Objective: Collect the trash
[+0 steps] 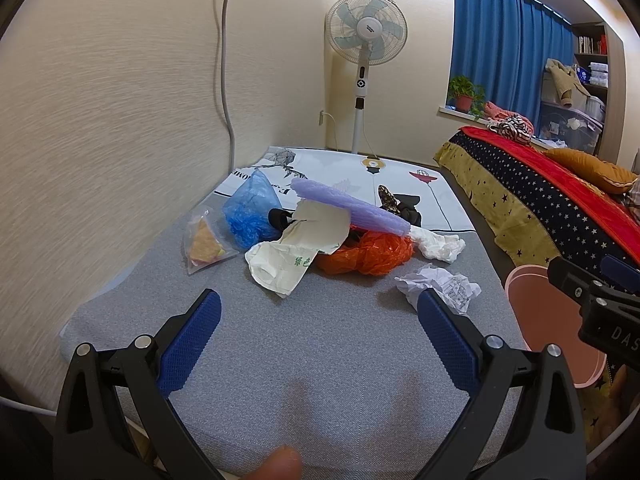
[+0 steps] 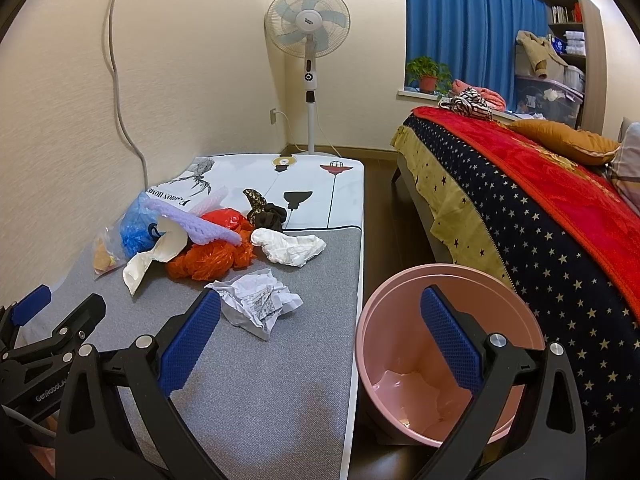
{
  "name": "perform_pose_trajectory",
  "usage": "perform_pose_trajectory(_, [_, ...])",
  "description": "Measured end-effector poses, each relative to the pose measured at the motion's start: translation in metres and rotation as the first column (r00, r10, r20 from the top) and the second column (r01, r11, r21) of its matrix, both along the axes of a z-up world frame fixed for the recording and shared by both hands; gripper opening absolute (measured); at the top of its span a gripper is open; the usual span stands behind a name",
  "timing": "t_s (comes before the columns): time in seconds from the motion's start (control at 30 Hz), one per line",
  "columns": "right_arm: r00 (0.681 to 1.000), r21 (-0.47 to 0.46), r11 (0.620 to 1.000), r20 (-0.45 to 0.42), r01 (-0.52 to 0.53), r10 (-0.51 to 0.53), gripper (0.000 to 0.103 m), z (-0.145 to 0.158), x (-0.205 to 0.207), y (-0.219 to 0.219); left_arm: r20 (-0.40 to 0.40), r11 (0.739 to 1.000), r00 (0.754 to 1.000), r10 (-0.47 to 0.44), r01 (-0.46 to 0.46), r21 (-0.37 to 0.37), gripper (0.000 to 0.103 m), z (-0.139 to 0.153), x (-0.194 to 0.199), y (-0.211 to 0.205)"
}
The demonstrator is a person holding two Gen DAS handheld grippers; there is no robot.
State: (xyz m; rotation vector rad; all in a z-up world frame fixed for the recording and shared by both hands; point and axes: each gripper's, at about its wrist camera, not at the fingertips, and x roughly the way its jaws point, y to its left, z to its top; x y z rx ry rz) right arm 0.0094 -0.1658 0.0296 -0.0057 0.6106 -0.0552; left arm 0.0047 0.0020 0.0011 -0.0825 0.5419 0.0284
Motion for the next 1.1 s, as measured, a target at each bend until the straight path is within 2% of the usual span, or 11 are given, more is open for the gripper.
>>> perform_pose_trajectory(0.1, [1.0,0.012,1.0,0.002,-0.001,0.001,0.092,0.001,0.0,-0.002,-0.002,1.0,1.0,0.001,-0.001,0.0,0.095,0.001,-0.001,0.001])
perform_pose_trajectory(0.2, [1.0,0.045,0.999,-0.007,-0.004,0.005,0.08,-0.002,0.001,-0.007,-0.001,1.0,1.0,0.017,-0.017,0.001,0.092,0.001,-0.001,0.003])
perform_pose_trajectory(0.27, [1.0,0.088,0.996,-0.019,-0.007,0.009,0.069,-0.004,0.005,-0.011,-0.009,1.0,1.0,0.019,-0.019,-0.005,0.082,0.001,0.001,0.005])
perform_pose_trajectory(0.37, [0.999,0.143,0.99,-0.033,-0.017,0.021,0.057,-0.009,0.009,-0.018,-0.035,1.0,0.999,0.021,-0.022,-0.014,0.069,0.0,0.007,0.011])
perform_pose_trajectory(0.47, [0.998,0.179,0.984,-0.044,-0.027,0.036,0.052,-0.014,0.014,-0.02,-0.051,0.999,0.999,0.003,-0.005,-0.035,0.061,-0.001,0.014,0.014])
perform_pose_trajectory(0.53, [0.998,0.189,0.981,-0.048,-0.038,0.048,0.05,-0.017,0.019,-0.019,-0.051,1.0,0.999,-0.003,0.002,-0.026,0.055,-0.001,0.02,0.013])
perform_pose_trajectory(0.67, [0.996,0.21,0.976,-0.059,-0.057,0.071,0.049,-0.025,0.031,-0.016,-0.05,1.0,0.999,-0.007,0.007,-0.006,0.05,-0.003,0.036,0.009])
perform_pose_trajectory(1.1, [0.979,0.282,0.959,-0.178,-0.042,0.095,0.052,-0.071,0.083,-0.012,-0.152,0.999,0.988,0.035,-0.034,0.006,0.049,-0.04,0.091,0.012])
